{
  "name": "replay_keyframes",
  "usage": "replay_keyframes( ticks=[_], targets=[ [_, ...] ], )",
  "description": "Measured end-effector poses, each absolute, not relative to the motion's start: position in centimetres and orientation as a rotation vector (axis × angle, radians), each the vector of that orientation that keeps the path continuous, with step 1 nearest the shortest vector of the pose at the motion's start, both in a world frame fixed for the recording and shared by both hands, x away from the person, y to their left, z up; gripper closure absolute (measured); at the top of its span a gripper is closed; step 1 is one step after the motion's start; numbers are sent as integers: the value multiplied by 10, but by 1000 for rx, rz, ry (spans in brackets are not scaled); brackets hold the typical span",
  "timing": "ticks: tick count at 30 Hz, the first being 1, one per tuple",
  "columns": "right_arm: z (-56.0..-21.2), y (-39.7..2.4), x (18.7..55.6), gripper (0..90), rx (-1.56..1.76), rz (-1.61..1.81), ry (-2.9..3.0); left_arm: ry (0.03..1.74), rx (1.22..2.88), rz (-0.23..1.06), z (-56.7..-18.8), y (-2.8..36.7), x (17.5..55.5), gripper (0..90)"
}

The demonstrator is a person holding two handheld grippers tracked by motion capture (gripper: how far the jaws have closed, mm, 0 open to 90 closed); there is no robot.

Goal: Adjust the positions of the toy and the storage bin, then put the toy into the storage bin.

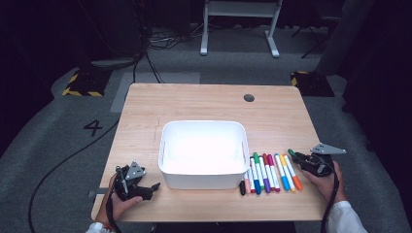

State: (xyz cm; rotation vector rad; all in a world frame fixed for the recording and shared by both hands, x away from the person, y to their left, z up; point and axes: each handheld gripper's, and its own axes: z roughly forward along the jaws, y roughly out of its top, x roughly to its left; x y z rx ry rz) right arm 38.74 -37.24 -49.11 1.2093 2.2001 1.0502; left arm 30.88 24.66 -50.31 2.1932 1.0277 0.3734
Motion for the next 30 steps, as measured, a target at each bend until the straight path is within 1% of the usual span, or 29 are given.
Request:
replay_keyframes(
  ticks=[22, 30],
  targets=[
    [-491, -376, 387, 746, 1214, 1086, 2205, 1020, 2201, 379, -503, 247, 310, 152],
    [-486, -376, 382, 746, 1197, 1102, 2190, 1024, 2200, 381, -503, 246, 310, 152]
  ],
)
